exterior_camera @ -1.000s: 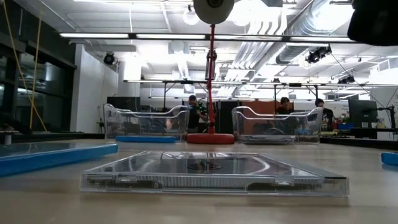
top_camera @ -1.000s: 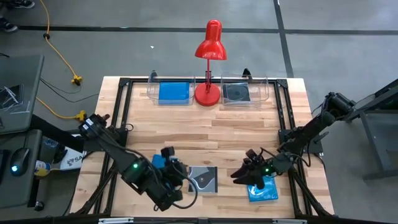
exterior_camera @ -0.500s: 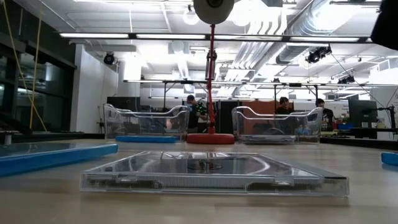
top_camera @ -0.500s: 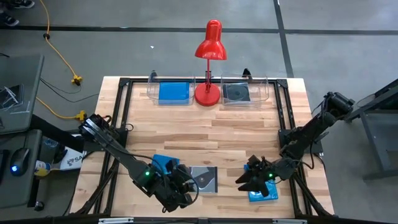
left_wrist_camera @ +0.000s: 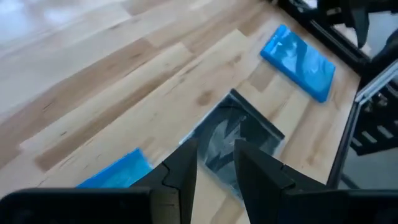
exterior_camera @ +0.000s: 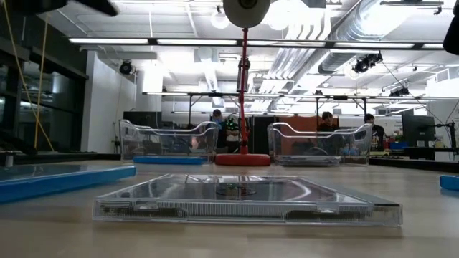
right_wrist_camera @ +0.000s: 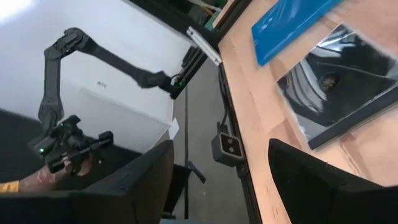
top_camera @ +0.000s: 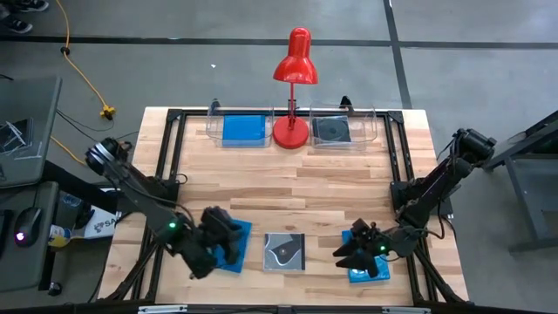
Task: Pick & place jewel cases by type
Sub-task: Put the left blue cd case into the left transparent bin
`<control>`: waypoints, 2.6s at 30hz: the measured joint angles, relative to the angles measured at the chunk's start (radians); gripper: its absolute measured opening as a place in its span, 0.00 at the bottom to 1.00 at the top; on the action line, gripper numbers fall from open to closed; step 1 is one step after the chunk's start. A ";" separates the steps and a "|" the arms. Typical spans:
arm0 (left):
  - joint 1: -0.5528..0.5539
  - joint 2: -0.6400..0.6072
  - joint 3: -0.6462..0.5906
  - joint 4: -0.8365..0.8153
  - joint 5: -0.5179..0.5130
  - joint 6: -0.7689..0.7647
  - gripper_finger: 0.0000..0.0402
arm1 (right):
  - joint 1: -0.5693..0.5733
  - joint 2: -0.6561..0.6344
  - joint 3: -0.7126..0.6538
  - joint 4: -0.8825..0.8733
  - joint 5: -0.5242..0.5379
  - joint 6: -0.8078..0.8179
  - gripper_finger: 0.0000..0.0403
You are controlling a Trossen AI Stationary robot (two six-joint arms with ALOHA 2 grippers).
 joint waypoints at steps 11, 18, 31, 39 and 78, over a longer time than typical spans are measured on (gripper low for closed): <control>-0.118 -0.069 -0.239 0.071 -0.041 -0.276 0.26 | -0.043 0.000 0.000 -0.002 0.084 0.061 0.61; -0.159 -0.110 -0.406 0.342 -0.121 -0.282 0.26 | -0.157 0.000 0.114 -0.047 0.055 -0.085 0.61; -0.274 -0.302 -0.711 0.677 0.015 -0.309 0.26 | -0.351 0.001 0.507 -0.731 0.058 -0.180 0.61; -0.273 -0.438 -0.734 0.491 0.320 -0.335 0.26 | -0.511 0.067 0.599 -0.822 -0.085 -0.231 0.61; -0.079 -0.459 -0.734 0.242 0.585 -0.329 0.26 | -0.820 0.657 0.650 -0.319 -0.663 -0.184 0.61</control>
